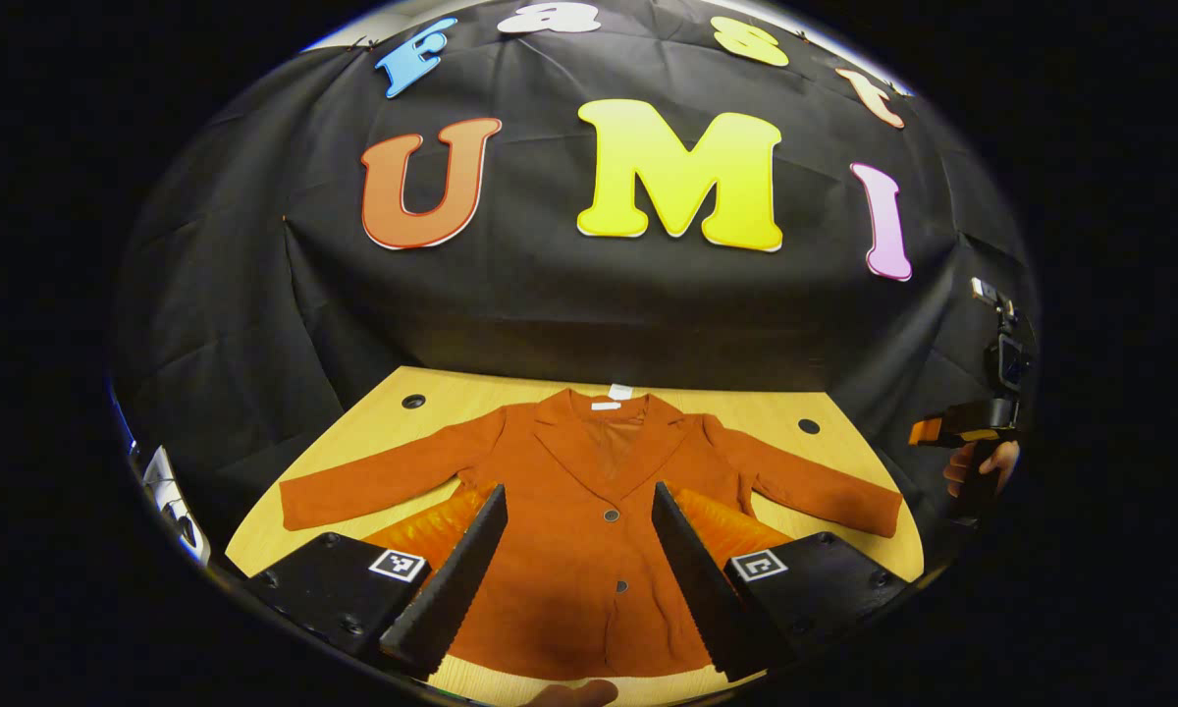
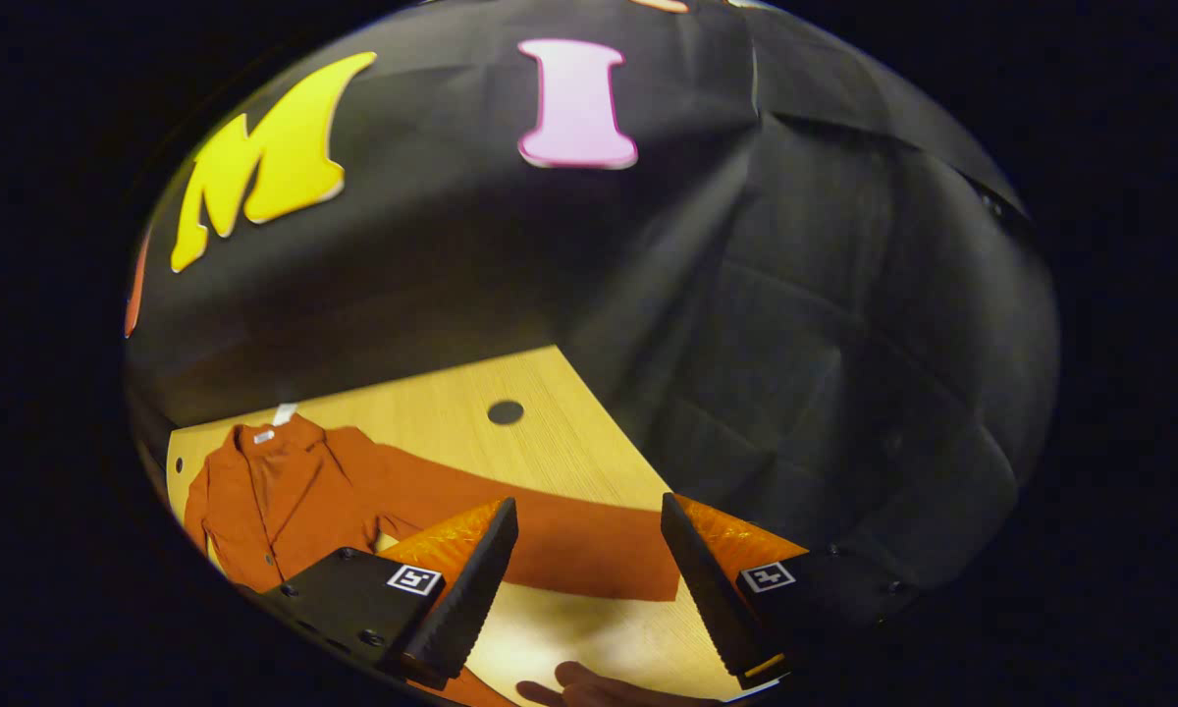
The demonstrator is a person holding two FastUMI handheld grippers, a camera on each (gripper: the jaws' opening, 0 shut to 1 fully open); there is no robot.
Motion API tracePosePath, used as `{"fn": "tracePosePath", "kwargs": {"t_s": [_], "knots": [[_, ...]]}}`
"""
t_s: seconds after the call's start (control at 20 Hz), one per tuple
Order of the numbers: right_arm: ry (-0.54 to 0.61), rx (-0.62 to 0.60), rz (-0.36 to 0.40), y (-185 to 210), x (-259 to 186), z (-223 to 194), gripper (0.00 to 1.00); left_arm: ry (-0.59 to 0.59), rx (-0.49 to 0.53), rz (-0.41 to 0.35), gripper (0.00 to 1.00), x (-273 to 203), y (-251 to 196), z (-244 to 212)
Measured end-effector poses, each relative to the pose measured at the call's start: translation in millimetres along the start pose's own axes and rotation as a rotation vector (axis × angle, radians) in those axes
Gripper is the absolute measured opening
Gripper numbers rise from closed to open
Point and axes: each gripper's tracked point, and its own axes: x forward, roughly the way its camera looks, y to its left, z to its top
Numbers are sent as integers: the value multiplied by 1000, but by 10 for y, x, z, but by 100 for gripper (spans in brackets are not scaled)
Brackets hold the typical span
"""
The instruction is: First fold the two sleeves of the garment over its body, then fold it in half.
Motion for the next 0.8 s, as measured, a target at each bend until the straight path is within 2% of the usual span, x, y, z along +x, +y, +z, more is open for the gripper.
{"fn": "tracePosePath", "kwargs": {"t_s": [0.15,0.25,0.35,0.5,0.6,0.7,0.8], "knots": [[151,-19,-35,-196,482,-343,94,44,6,27,97,32,-33,-128],[237,-19,-71,-208,585,-412,94,74,15,47,97,44,-42,-199],[348,25,-72,-155,680,-303,93,98,22,71,97,64,-49,-268],[505,147,-83,-338,861,-274,94,135,21,89,97,101,-108,-353],[610,227,-43,-367,968,-358,94,152,23,98,97,117,-156,-372],[654,300,10,-388,980,-348,94,166,25,103,97,156,-220,-400],[692,327,29,-418,997,-328,93,173,22,110,97,172,-263,-407]]}}
